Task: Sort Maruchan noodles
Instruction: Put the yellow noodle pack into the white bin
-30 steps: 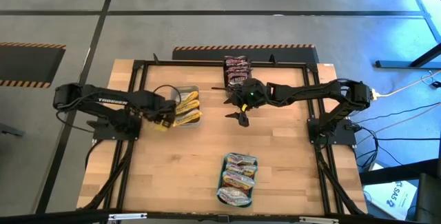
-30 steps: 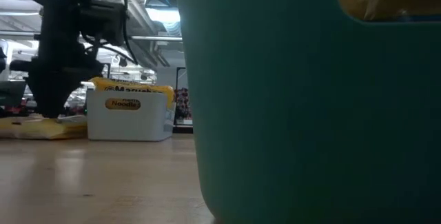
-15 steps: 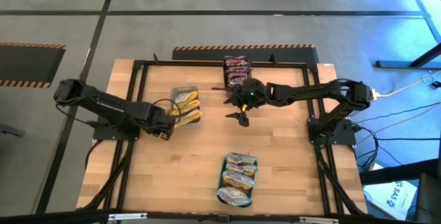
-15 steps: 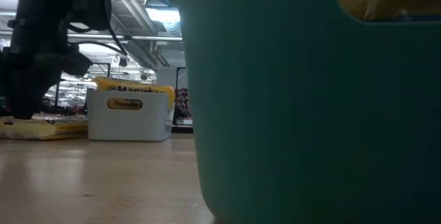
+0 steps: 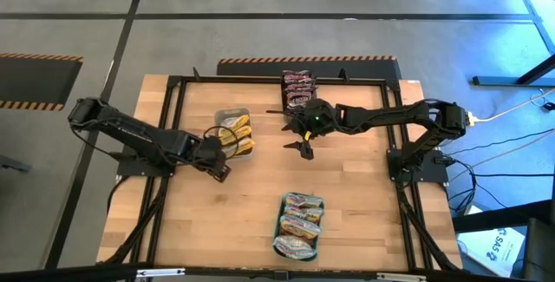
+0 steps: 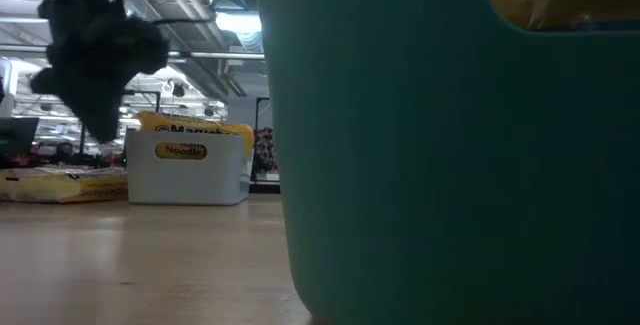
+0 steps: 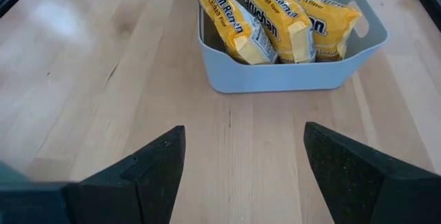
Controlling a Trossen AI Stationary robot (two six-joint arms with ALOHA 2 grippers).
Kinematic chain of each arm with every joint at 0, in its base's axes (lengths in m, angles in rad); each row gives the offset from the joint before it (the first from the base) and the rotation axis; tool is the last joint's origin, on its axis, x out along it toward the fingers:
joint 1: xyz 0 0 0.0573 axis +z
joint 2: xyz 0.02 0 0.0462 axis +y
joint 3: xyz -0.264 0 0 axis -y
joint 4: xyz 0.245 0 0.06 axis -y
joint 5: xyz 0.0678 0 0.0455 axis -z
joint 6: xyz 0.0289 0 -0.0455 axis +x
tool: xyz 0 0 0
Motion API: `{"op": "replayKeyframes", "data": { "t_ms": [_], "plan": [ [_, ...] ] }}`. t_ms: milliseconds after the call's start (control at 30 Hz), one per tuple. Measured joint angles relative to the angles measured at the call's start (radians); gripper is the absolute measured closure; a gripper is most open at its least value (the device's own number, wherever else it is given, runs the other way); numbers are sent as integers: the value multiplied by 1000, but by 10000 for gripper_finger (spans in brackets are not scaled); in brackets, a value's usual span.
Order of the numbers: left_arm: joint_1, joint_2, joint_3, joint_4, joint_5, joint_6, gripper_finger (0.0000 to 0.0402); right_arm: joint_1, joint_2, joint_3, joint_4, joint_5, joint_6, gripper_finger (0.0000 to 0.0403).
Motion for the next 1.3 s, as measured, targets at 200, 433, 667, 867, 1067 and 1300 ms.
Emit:
{"op": "replayKeyframes", "data": {
  "t_ms": [200,433,667,867,1067,1300],
  "plan": [
    [0,26,-18,86,-103,18,328,0,0,0,4,0,-3,126],
    [68,43,-46,102,-238,16,328,0,0,0,4,1,-5,126],
    [174,52,-46,144,-336,97,328,0,0,0,4,2,-8,126],
    [275,79,-46,200,-302,243,328,0,0,0,4,3,-8,126],
    [245,9,-4,18,-242,194,329,0,0,0,-4,3,-7,126],
    [166,-6,-14,-311,-213,-70,329,0,0,0,0,2,-6,126]
  ]
}}
